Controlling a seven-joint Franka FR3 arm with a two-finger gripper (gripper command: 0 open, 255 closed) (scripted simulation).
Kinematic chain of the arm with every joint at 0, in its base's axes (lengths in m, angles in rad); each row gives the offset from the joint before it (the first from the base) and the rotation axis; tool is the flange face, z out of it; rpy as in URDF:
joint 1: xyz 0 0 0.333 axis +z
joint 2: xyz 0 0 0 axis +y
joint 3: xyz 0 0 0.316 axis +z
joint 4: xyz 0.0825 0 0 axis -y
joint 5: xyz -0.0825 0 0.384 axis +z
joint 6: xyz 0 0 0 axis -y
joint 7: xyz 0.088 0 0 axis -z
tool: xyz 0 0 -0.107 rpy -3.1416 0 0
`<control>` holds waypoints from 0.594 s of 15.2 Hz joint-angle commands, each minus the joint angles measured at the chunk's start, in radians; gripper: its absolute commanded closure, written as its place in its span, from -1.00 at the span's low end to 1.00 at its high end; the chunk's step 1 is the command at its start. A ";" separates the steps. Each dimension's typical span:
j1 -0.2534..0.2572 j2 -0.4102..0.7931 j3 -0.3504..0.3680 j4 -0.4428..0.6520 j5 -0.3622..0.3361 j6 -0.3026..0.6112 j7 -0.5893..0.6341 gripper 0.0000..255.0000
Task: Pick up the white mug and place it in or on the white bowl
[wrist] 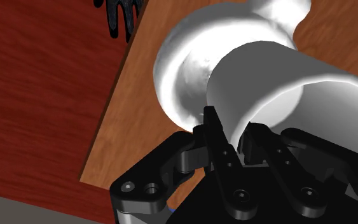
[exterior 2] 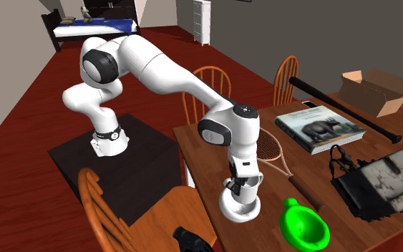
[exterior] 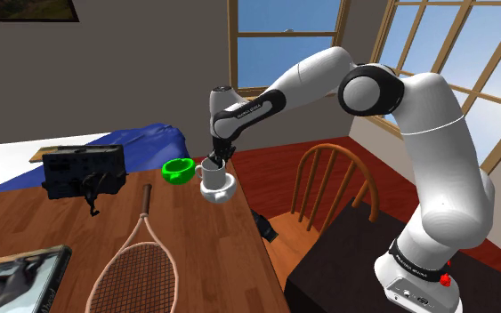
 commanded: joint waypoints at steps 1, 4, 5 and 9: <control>0.000 0.000 0.000 -0.001 0.000 0.002 0.000 1.00; 0.000 0.000 0.000 -0.001 0.000 0.002 0.000 1.00; 0.000 0.000 0.000 -0.001 0.000 0.002 0.000 -1.00; 0.000 0.000 0.000 -0.001 0.000 0.002 0.000 -1.00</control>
